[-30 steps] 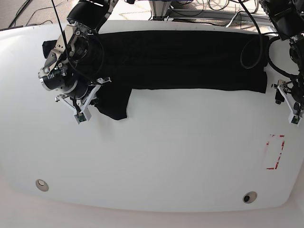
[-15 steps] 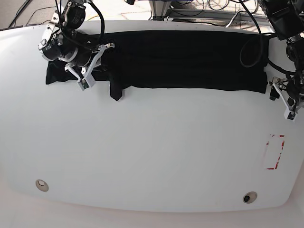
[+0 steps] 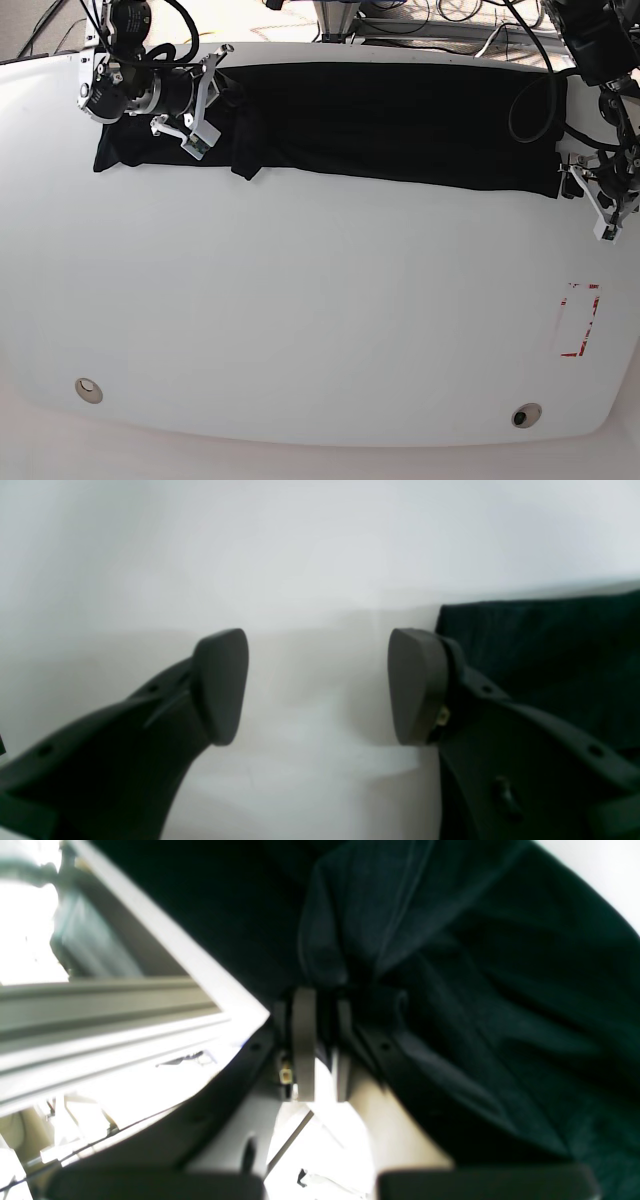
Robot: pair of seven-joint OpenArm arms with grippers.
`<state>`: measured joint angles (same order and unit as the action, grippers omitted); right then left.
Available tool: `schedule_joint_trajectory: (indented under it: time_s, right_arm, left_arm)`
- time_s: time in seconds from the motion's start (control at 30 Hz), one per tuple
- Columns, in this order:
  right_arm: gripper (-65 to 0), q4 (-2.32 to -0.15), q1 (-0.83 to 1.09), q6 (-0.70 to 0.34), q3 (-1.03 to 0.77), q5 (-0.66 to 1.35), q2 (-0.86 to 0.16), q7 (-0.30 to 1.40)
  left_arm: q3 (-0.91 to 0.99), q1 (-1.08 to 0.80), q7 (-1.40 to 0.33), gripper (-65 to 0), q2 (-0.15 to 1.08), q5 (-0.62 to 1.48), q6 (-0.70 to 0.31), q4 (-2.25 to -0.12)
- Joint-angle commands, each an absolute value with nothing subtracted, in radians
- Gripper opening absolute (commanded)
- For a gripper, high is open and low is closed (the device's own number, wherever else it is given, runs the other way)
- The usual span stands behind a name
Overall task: Layout the t-shirt on the table in an organized manner, then fold the t-shirt properly
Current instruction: 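Grasp the folded shirt edge with both grippers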
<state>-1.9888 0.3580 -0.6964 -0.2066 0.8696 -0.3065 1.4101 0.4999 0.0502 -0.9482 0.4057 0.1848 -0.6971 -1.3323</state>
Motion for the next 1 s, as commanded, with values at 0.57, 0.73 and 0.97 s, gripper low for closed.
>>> schedule_joint_trajectory:
  time_s: [0.57, 0.73, 0.97]
  right_arm:
    - [-15.5, -2.011, 0.317, -0.698, -0.022, 0.892, -0.449, 1.396]
    - [-26.0, -2.009, 0.303, -0.698, -0.013, 0.892, -0.478, 1.368]
    - [-33.6, -2.009, 0.268, -0.698, -0.051, 0.874, -0.496, 1.297]
  left_arm:
    - [0.478, 0.064, -0.934, -24.2, 0.427, 0.199, -0.698, -1.351]
    - [0.479, 0.059, -0.934, -24.3, 0.426, 0.202, -0.698, -1.392]
    - [0.476, 0.008, -0.941, -24.3, 0.400, 0.271, -0.698, -1.564]
